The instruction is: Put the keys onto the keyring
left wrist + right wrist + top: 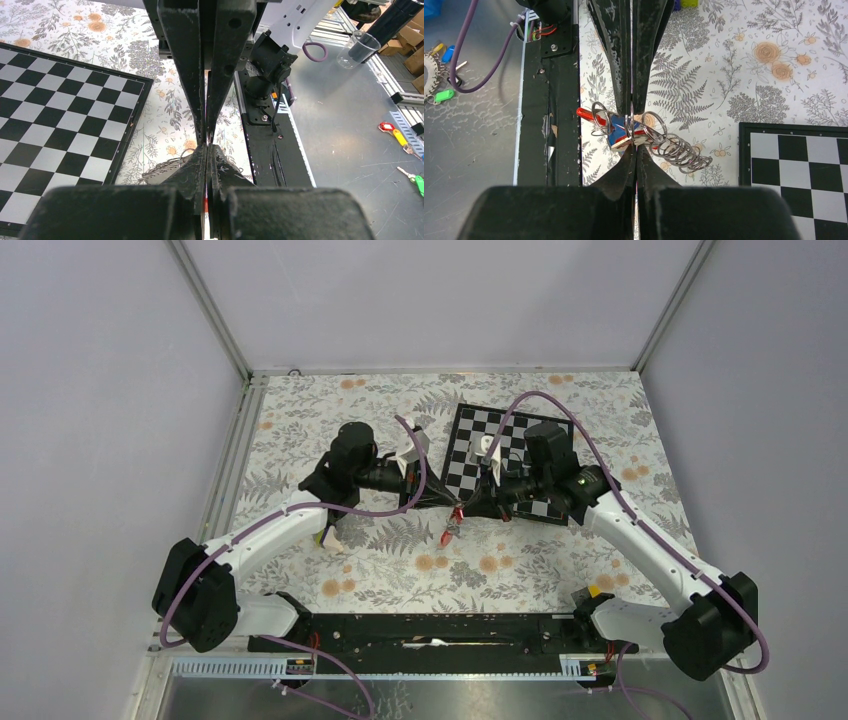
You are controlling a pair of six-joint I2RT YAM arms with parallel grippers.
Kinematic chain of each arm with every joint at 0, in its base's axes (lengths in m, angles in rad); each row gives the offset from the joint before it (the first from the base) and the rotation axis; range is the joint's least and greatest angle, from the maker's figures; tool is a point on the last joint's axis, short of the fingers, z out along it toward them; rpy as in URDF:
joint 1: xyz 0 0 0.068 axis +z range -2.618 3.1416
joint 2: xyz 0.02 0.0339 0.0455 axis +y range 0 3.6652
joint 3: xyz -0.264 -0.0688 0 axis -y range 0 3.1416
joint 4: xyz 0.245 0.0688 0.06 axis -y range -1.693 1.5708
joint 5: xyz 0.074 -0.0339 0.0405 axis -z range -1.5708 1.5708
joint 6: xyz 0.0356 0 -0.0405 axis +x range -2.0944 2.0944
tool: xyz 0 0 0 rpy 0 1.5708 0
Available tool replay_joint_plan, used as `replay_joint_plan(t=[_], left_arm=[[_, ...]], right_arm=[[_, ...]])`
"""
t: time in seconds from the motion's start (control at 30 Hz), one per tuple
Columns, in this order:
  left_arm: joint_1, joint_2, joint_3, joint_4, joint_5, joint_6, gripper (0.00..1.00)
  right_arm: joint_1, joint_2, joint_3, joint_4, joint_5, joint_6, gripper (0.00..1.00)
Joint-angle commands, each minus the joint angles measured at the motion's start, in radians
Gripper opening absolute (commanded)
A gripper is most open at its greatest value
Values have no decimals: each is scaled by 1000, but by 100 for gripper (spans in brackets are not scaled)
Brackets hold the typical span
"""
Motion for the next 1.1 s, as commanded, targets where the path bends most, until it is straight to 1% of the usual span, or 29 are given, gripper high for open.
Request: replay_joint_plan(t=[0.0,0.2,0.33,0.4,0.63,0.77,0.9,1.07], left_arm=[[4,-17,-6,97,45,-16,0],[6,-22,-16,98,45,-7,0],[8,-26,-19,88,46,9,0],[9,-29,-20,79,48,22,0],[10,-29,-23,76,58,29,0],[10,-28,-28,87,59,25,0],[10,-26,-40,118,60,1,0],[10,-21,-43,136,61,-14,0]], right_arm=[[-5,4,-6,32,-28,12,0],[-4,-5,2,21,-13,1,0],[-4,-29,10,-6,15,-38,1],[-4,-45,15,-20,36,-54,6],[-4,-67,55,-52,26,-56,33],[-5,-47,82,-38,-13,-11,43],[-5,-27,98,-19,-29,16,44],[-5,-2,87,12,-50,40,42]])
